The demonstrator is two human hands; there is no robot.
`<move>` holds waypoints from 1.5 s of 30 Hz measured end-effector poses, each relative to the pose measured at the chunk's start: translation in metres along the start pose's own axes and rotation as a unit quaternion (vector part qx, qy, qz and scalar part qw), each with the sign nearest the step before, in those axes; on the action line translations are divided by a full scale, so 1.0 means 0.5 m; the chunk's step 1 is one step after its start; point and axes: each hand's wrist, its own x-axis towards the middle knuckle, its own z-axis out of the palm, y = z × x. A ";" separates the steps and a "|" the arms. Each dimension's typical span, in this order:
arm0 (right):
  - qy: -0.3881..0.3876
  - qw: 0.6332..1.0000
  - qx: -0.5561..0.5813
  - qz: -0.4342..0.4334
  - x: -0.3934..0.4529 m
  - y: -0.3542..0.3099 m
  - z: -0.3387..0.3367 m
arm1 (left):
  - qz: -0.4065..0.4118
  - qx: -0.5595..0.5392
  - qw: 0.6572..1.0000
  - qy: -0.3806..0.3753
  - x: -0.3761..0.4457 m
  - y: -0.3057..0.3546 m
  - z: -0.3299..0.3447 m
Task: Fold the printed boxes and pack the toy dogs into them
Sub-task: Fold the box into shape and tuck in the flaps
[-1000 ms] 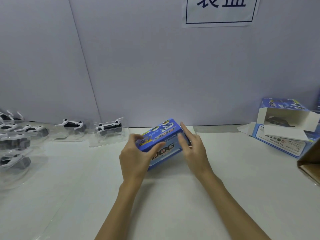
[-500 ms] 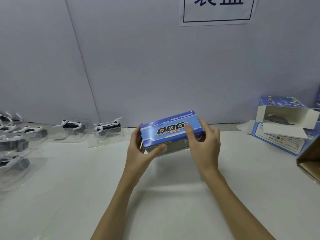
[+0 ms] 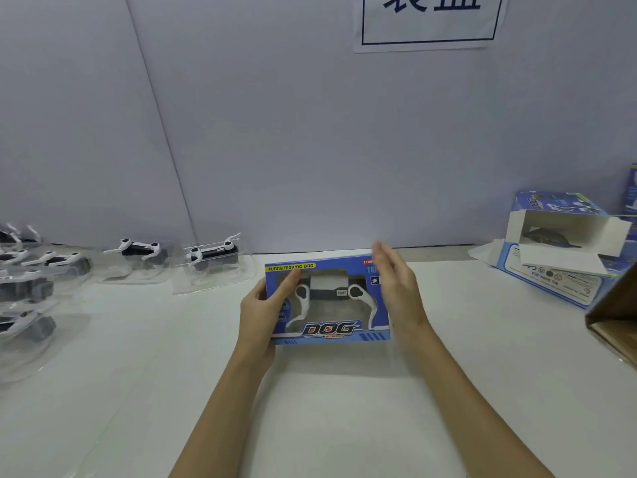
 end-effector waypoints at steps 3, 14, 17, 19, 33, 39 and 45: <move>-0.022 0.999 -0.034 -0.018 -0.003 -0.002 0.000 | -0.043 -0.012 0.999 -0.018 0.008 -0.006 -0.015; -0.038 0.993 0.030 -0.104 -0.045 -0.029 0.039 | -0.089 -0.106 0.987 -0.079 0.023 -0.022 -0.055; -0.032 0.993 0.026 -0.115 -0.051 -0.036 0.040 | -0.082 -0.116 0.985 -0.096 0.024 -0.025 -0.057; -0.035 0.993 0.033 -0.112 -0.054 -0.038 0.042 | -0.081 -0.130 0.983 -0.106 0.024 -0.026 -0.056; -0.043 0.995 0.054 -0.068 -0.052 -0.051 0.042 | -0.094 -0.128 0.978 -0.136 0.031 -0.028 -0.057; -0.015 0.996 0.052 -0.070 -0.046 -0.036 0.029 | -0.087 -0.091 0.986 -0.106 0.028 -0.021 -0.042; -0.023 0.995 0.056 -0.079 -0.040 -0.034 0.033 | -0.086 -0.094 0.989 -0.079 0.026 -0.019 -0.045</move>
